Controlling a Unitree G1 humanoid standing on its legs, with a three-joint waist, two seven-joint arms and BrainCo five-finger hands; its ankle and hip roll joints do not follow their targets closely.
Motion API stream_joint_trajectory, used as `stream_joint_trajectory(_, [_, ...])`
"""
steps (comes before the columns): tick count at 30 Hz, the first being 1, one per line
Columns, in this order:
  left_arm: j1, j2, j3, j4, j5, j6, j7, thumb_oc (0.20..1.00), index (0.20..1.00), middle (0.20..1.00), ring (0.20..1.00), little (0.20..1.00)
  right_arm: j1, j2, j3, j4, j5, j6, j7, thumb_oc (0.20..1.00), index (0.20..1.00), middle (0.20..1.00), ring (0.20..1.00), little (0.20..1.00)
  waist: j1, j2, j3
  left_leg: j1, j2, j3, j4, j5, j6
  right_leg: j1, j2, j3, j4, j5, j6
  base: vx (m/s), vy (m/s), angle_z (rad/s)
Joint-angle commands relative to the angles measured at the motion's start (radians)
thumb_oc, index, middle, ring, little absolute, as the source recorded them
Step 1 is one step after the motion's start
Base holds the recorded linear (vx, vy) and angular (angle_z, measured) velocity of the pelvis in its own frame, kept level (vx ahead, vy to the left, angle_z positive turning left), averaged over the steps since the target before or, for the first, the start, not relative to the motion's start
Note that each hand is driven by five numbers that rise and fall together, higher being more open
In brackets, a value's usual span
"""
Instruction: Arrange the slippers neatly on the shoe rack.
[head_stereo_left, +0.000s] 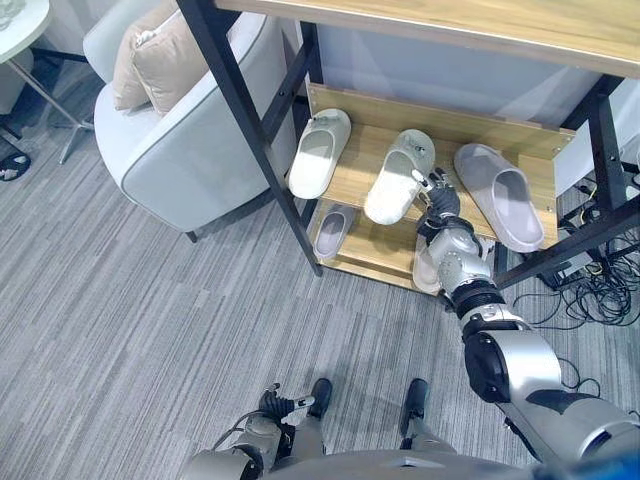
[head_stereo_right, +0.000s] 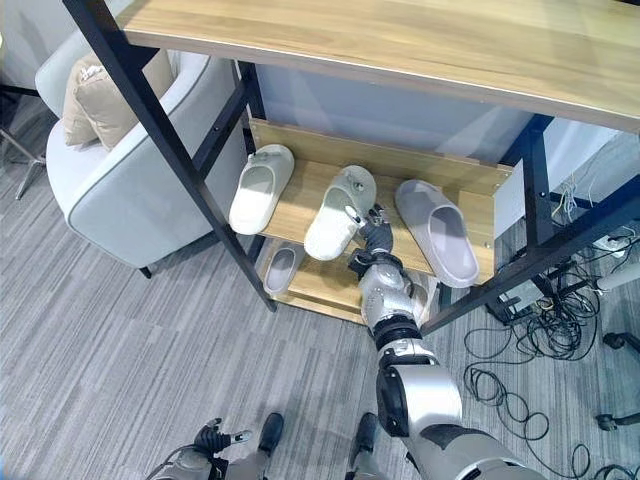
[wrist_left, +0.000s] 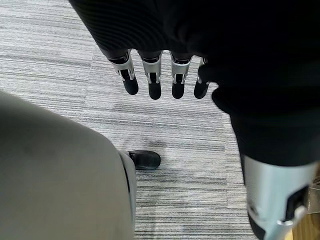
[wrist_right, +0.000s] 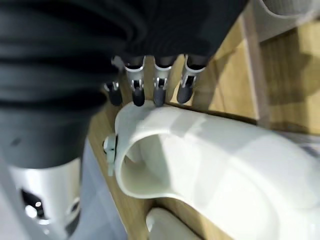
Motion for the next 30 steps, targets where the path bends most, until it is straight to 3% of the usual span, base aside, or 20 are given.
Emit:
stream_joint_trajectory(1, [-0.021, -0.025, -0.039, 0.096, 0.003, 0.018, -0.003, 1.0, 1.0, 1.0, 1.0, 1.0, -0.081, 0.005, -0.046, 0.053, 0.023, -0.018, 0.025, 1.0, 1.0, 1.0, 1.0, 1.0, 0.041, -0.033, 0.04, -0.013, -0.01, 0.008, -0.039, 0.087, 0.011, 0.162, -0.069, -0.022, 0.006, -0.098, 0.111, 0.02, 0.014, 0.05])
stream_joint_trajectory(17, [-0.003, -0.028, -0.039, 0.103, 0.008, 0.034, -0.033, 1.0, 1.0, 1.0, 1.0, 1.0, -0.165, 0.032, -0.072, 0.105, 0.061, -0.029, 0.015, 1.0, 1.0, 1.0, 1.0, 1.0, 0.069, -0.046, 0.041, -0.034, -0.028, -0.018, -0.039, 0.093, 0.013, 0.167, -0.079, -0.056, 0.006, -0.105, 0.12, 0.01, 0.013, 0.08])
stream_joint_trajectory(30, [0.016, -0.032, -0.045, 0.094, 0.01, 0.01, -0.028, 1.0, 1.0, 1.0, 1.0, 1.0, -0.226, -0.058, -0.072, 0.165, 0.016, -0.105, -0.058, 1.0, 1.0, 1.0, 1.0, 1.0, 0.088, -0.036, 0.047, -0.062, -0.047, -0.046, -0.039, 0.109, 0.005, 0.169, -0.084, -0.096, 0.006, -0.107, 0.127, 0.0, 0.006, 0.07])
